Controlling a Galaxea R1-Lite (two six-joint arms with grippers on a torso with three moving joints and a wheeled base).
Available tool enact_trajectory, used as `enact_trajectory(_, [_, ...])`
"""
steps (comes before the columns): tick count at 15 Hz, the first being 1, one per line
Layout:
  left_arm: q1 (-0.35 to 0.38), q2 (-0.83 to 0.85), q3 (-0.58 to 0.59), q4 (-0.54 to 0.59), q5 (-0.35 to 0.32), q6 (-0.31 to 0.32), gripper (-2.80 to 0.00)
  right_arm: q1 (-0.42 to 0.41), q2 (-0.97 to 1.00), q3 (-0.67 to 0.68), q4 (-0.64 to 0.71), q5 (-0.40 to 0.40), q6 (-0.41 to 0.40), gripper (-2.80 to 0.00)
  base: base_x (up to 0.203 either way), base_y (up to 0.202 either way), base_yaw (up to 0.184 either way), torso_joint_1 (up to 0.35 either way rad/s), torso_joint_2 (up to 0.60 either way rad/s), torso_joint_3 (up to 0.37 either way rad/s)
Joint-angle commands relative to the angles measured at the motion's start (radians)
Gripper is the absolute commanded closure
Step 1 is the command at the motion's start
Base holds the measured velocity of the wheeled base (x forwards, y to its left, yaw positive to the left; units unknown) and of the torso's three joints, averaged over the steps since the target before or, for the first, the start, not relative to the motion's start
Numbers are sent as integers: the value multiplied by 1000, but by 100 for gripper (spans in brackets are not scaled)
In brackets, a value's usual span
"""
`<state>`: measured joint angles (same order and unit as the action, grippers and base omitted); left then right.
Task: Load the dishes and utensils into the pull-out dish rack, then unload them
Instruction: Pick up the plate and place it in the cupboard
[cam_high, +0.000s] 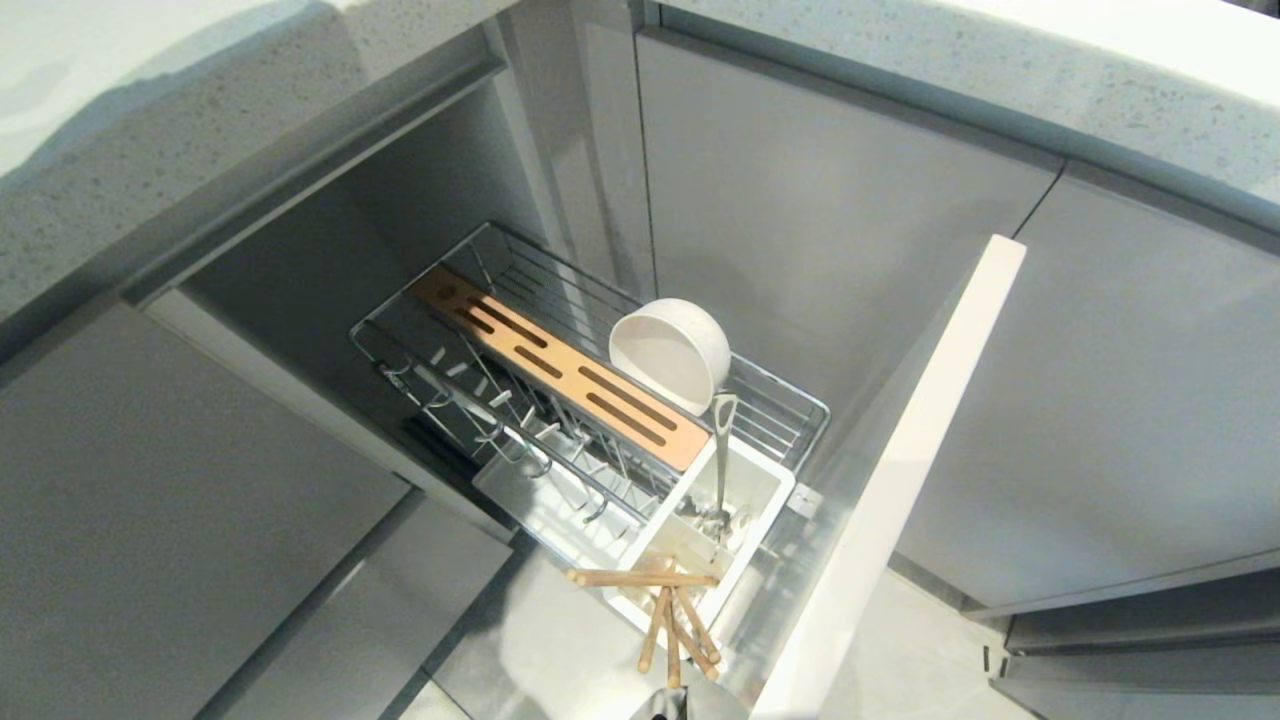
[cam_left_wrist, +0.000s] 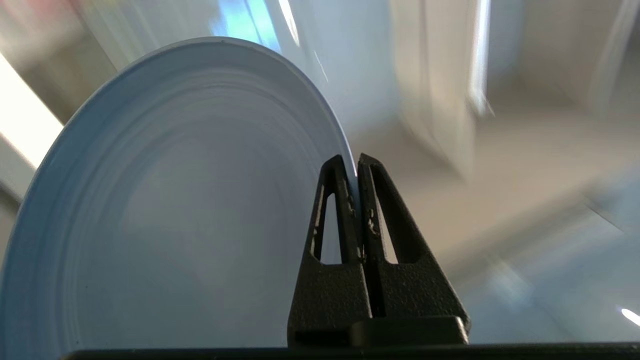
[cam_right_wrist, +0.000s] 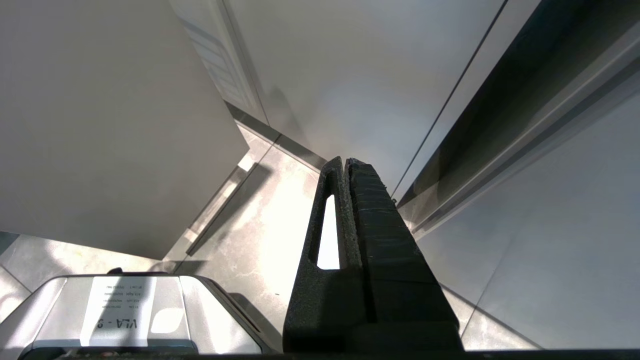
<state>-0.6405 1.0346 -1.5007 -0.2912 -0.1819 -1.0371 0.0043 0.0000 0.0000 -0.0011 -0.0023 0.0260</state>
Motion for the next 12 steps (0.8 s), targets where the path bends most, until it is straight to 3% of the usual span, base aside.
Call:
enact_trajectory(1, [-53, -89, 85, 8, -129, -75, 0, 0, 0, 1, 0, 0, 0, 0, 0, 0, 0, 0, 0, 0])
enact_trajectory(2, [-66, -101, 113, 11, -177, -117, 0, 0, 0, 1, 0, -1, 0, 0, 0, 0, 0, 0, 0, 0])
enact_trajectory(5, [-73, -114, 183, 34, -222, -176, 0, 0, 0, 0, 0, 1, 0, 0, 0, 0, 0, 0, 0, 0])
enact_trajectory(8, [-70, -113, 190, 226, -216, -172, 0, 0, 0, 1, 0, 1, 0, 0, 0, 0, 0, 0, 0, 0])
enact_trajectory(10, [-64, -95, 189, 294, -157, -170, 0, 0, 0, 1, 0, -1, 0, 0, 0, 0, 0, 0, 0, 0])
enact_trajectory(12, [-63, -35, 179, 301, -45, -171, 0, 0, 0, 1, 1, 0, 0, 0, 0, 0, 0, 0, 0, 0])
